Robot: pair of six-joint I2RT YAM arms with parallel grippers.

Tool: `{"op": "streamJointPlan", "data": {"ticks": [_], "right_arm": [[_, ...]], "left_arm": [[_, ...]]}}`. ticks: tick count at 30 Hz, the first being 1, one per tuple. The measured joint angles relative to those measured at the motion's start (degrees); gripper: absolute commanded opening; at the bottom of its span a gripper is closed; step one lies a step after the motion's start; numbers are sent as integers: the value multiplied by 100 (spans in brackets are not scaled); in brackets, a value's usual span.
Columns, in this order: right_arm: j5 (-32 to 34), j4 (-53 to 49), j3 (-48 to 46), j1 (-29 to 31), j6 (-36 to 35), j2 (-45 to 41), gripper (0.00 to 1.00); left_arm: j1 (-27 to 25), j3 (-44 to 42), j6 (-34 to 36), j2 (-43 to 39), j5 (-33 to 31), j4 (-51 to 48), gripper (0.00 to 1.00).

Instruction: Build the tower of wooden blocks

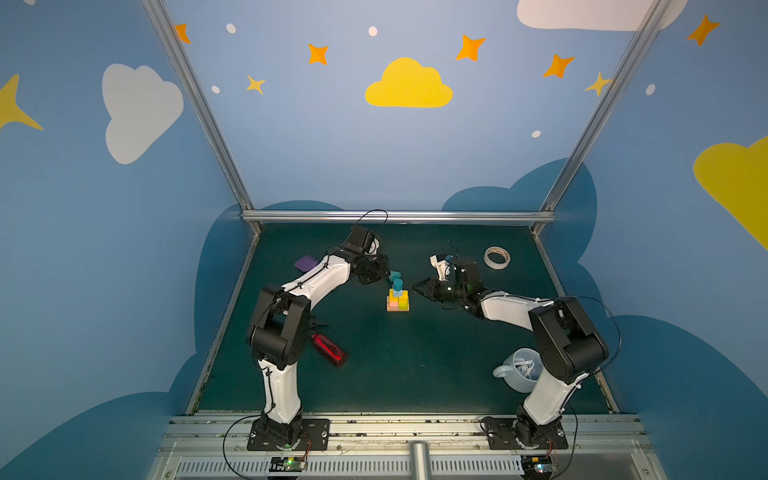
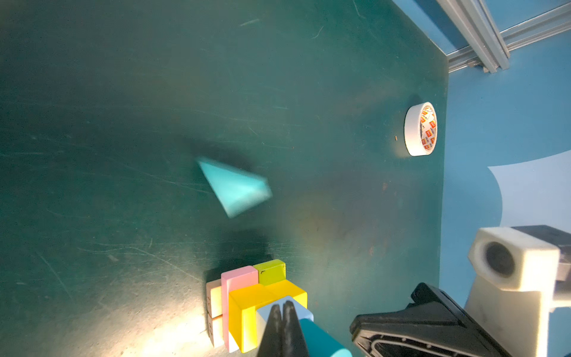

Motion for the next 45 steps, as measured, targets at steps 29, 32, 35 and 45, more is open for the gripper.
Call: {"op": "streamJointPlan", "data": {"ticks": [29, 32, 35, 45], "right_arm": [[48, -7071, 9995, -411, -4159, 4325, 84], [280, -7528, 10056, -341, -4693, 4782, 87], [463, -7637, 9582, -249, -5147, 4846, 88], [831, -6887, 9464, 146, -5862, 5086, 90]], "left_arm": [[251, 592, 391, -1825, -1152, -2197, 35], [278, 310, 435, -2155, -1241, -2190, 41], [308, 81, 492, -2341, -1344, -2179, 43], [439, -22, 557, -2105, -1449, -2046, 43]]}}
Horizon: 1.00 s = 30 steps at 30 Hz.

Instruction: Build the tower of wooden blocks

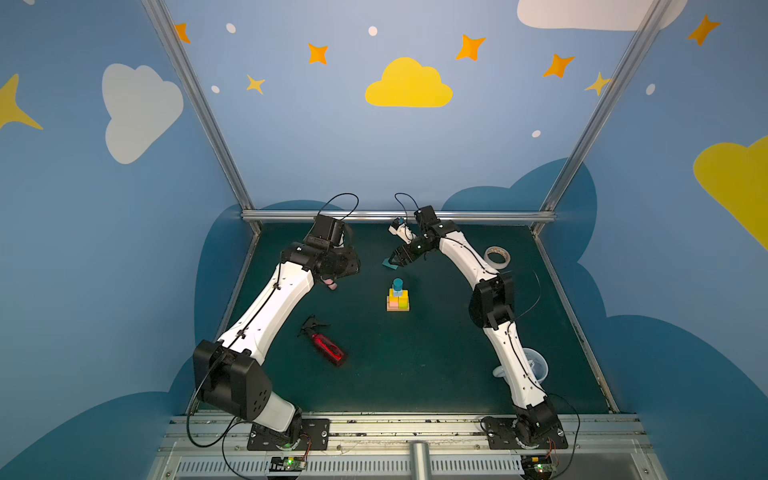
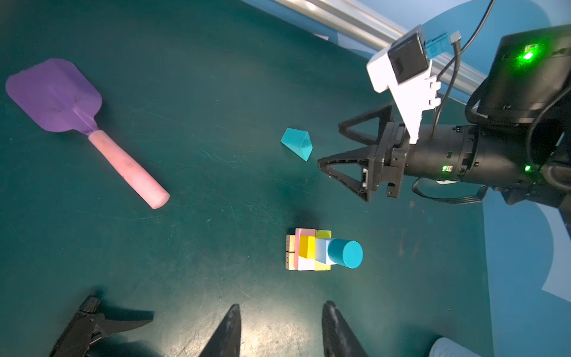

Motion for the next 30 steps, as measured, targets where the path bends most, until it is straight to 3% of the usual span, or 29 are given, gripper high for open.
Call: {"op": "streamJointPlan", "data": {"ticks": [13, 15, 18, 27, 30], "right_arm": [[634, 675, 168, 11, -264, 579, 89], [673, 706, 184, -11, -284, 579, 86], [726, 713, 186, -24, -334, 579, 69], [835, 682, 186, 155, -636, 579, 69], [756, 649, 186, 219, -671, 579, 60]], "left_arm": [[72, 114, -26, 564, 201, 20, 42], [76, 199, -26, 669, 240, 15, 41], [79, 297, -24, 793, 262, -2, 41], [85, 361, -4, 870, 280, -68, 41], [92, 361, 9, 870, 280, -72, 41]]}}
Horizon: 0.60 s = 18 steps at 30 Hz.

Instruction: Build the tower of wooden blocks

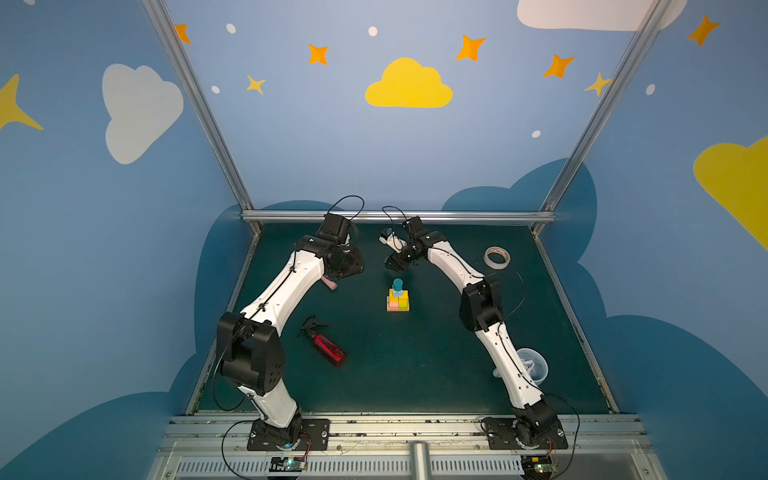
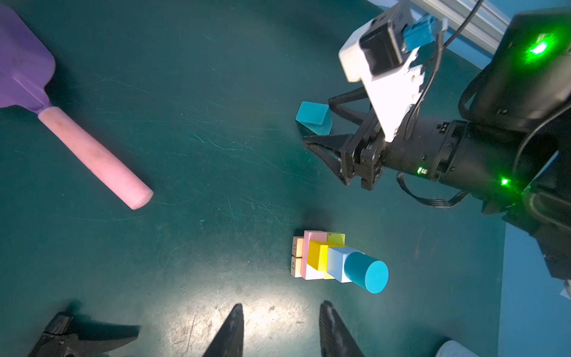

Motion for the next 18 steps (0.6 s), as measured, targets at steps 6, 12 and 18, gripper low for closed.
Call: {"op": "streamJointPlan", "data": {"ticks": [6, 12, 18], "right_arm": [[-4, -7, 0, -15, -31, 0, 44], [9, 2, 2, -26, -26, 0, 21], [22, 4, 15, -59, 37, 0, 0]], "left_arm": [[13, 0, 37, 0, 0, -31, 41], [15, 0, 37, 0, 2, -42, 40], [33, -2, 37, 0, 2, -46, 40]]}}
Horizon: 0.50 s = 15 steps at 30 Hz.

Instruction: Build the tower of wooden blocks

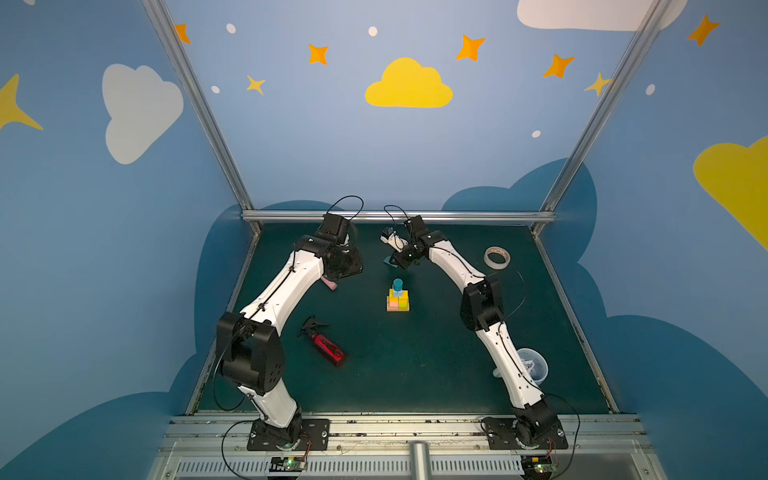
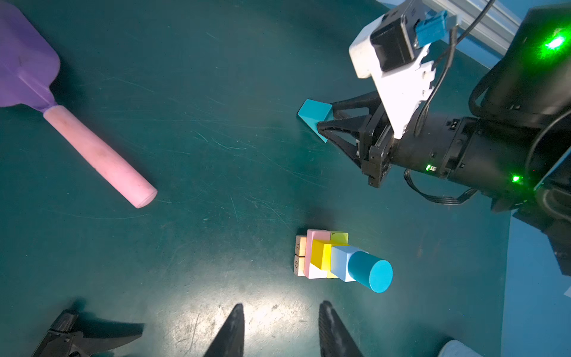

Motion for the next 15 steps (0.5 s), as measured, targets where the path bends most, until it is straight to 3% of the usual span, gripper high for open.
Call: {"op": "streamJointPlan", "data": {"ticks": [8, 15], "right_arm": [[-24, -59, -109, -116, 118, -181, 0], [-138, -111, -702, -391, 59, -1438, 0]], "left_arm": [[2, -70, 0, -61, 0, 9, 39], [2, -367, -7, -514, 0, 76, 39]]}}
